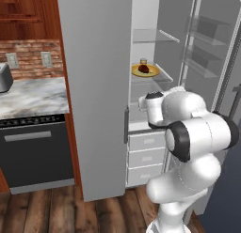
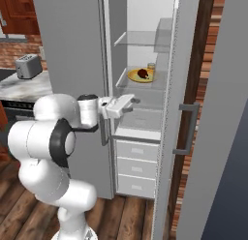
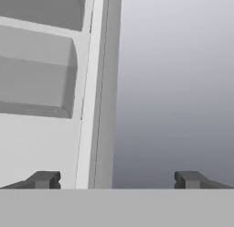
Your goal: Retrieve the steak from the fridge and place it on the saucepan with marinade on the stove.
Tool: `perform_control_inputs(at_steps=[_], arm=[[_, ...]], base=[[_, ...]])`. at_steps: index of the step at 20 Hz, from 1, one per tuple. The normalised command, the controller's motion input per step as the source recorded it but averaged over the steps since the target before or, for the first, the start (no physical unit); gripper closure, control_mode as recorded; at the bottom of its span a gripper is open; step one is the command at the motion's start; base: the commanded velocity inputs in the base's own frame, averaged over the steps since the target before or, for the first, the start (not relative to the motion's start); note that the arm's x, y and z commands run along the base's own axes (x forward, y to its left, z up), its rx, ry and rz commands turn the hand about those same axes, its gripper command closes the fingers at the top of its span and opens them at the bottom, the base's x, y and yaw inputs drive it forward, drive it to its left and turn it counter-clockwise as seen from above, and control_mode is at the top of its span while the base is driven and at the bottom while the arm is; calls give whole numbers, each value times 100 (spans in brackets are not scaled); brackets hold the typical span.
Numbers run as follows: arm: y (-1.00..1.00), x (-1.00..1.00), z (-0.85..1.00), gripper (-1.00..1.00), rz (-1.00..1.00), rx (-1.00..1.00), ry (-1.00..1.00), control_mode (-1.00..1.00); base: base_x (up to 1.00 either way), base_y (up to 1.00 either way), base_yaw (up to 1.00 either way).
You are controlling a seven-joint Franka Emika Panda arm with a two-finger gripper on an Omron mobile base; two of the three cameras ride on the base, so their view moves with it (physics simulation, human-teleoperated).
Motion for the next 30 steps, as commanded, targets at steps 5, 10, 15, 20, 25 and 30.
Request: perform_control_inputs(at_steps=[5, 10, 15, 20, 25, 30], arm=[[46, -26, 69, -100, 14, 8, 0, -100], [30, -46, 68, -100, 18, 14, 2, -100], [18, -57, 57, -100, 20, 19, 0, -100], [12, -69, 39, -100, 24, 22, 0, -100], [15, -72, 21, -100, 26, 21, 0, -100], [33, -64, 7, -100, 31, 16, 0, -100]], base=[[0, 0, 0], [0, 0, 0], [0, 0, 0], [0, 0, 0], [0, 0, 0], [0, 0, 0]])
